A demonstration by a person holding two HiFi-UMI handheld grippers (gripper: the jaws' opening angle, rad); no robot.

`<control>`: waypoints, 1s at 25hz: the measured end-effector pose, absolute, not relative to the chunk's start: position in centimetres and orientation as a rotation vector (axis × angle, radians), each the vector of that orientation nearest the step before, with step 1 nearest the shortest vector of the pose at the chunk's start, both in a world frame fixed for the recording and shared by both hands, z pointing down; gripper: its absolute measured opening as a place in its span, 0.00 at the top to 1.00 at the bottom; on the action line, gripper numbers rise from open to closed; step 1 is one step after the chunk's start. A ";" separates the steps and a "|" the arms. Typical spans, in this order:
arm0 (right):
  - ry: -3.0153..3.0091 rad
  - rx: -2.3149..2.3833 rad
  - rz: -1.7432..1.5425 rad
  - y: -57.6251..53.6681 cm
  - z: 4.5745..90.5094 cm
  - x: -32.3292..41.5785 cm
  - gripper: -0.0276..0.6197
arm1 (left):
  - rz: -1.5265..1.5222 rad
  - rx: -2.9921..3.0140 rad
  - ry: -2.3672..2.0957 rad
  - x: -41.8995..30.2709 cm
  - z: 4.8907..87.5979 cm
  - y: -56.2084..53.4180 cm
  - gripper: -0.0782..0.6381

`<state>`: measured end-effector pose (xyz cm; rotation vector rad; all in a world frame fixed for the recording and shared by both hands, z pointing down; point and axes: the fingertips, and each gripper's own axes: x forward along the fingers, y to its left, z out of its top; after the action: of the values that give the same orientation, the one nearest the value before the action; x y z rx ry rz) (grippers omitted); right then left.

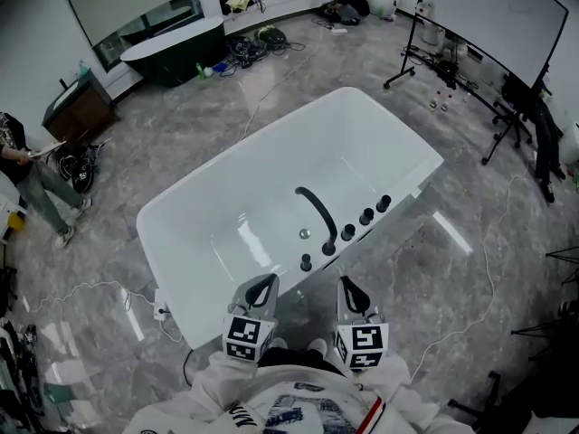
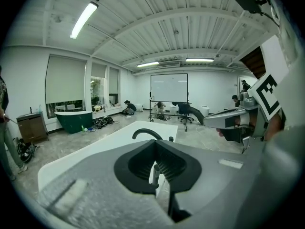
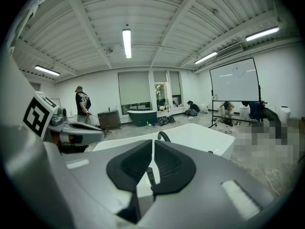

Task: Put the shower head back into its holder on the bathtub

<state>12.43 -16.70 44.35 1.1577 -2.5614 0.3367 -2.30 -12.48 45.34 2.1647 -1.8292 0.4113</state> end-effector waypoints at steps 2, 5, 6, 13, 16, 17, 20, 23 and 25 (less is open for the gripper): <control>-2.564 1.165 0.329 -16.0 43.9 12.5 0.94 | 0.409 2.173 -1.825 -2.2 45.0 -11.9 0.89; -2.565 1.167 0.313 -14.7 43.6 12.4 0.95 | 0.401 2.189 -1.815 -2.1 44.9 -11.0 0.89; -2.563 1.167 0.308 -14.1 43.6 12.2 0.95 | 0.396 2.196 -1.811 -2.1 44.9 -10.6 0.89; -2.534 1.212 0.287 -9.1 42.8 11.1 0.95 | 0.351 2.244 -1.789 -3.5 44.0 -6.4 0.89; -2.531 1.238 0.299 -6.3 42.7 10.5 0.95 | 0.344 2.265 -1.771 -4.3 43.5 -3.8 0.89; -2.530 1.245 0.296 -5.4 42.7 10.2 0.95 | 0.342 2.273 -1.766 -4.5 43.3 -3.0 0.89; -2.529 1.272 0.282 -2.7 42.4 9.4 0.95 | 0.333 2.296 -1.756 -5.2 42.9 -0.4 0.89; -2.522 1.309 0.281 -0.1 42.1 8.8 0.95 | 0.320 2.320 -1.745 -5.7 42.3 2.2 0.89; -2.513 1.338 0.290 1.6 41.9 8.7 0.95 | 0.314 2.341 -1.737 -5.8 41.8 4.0 0.89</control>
<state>8.67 1.62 41.94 1.3381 -2.5126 0.2899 -5.85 4.03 41.84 2.3413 -1.7370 0.3145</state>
